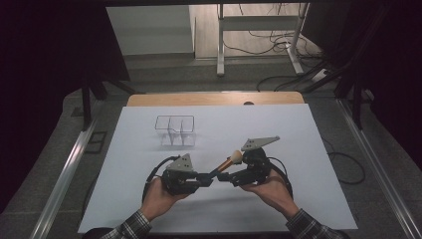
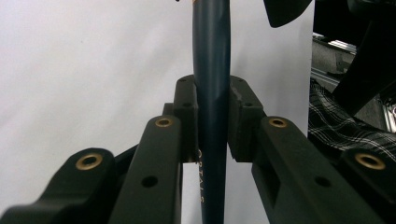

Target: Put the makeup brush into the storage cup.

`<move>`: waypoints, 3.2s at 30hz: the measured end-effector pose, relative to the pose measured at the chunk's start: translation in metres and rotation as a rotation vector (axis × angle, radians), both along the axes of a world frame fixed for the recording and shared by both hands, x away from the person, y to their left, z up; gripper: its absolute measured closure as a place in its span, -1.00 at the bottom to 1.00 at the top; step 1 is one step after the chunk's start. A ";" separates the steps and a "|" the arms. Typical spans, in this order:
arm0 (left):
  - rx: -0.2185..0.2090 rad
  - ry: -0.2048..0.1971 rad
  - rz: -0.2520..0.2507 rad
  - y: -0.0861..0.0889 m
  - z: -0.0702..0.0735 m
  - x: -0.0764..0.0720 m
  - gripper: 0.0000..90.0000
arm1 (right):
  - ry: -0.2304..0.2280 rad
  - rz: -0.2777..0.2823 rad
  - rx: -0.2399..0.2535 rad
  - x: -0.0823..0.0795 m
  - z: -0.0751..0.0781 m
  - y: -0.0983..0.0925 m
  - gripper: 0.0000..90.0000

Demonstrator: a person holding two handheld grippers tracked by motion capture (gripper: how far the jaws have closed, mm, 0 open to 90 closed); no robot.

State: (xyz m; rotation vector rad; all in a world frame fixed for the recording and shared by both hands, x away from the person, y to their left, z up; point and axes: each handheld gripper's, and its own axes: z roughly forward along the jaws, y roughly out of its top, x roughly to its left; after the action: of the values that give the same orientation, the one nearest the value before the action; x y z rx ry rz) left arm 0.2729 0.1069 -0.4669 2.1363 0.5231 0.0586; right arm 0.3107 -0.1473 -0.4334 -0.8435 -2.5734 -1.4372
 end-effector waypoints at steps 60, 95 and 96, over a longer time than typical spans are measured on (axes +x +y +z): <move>0.146 0.000 -0.046 -0.026 -0.003 0.005 0.65 | 0.001 0.022 -0.053 -0.008 -0.001 0.018 0.50; 0.113 0.049 0.064 -0.010 0.001 0.011 0.65 | -0.086 0.012 -0.132 -0.005 -0.008 0.008 -0.70; 0.113 0.050 0.068 -0.010 0.002 0.011 0.65 | -0.089 0.013 -0.133 -0.004 -0.008 0.007 -0.71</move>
State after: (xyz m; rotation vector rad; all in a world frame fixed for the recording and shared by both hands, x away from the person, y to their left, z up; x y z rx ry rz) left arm 0.2835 0.0974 -0.4654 2.2342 0.6349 0.0745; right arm 0.3063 -0.1404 -0.4419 -0.7944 -2.7609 -1.3424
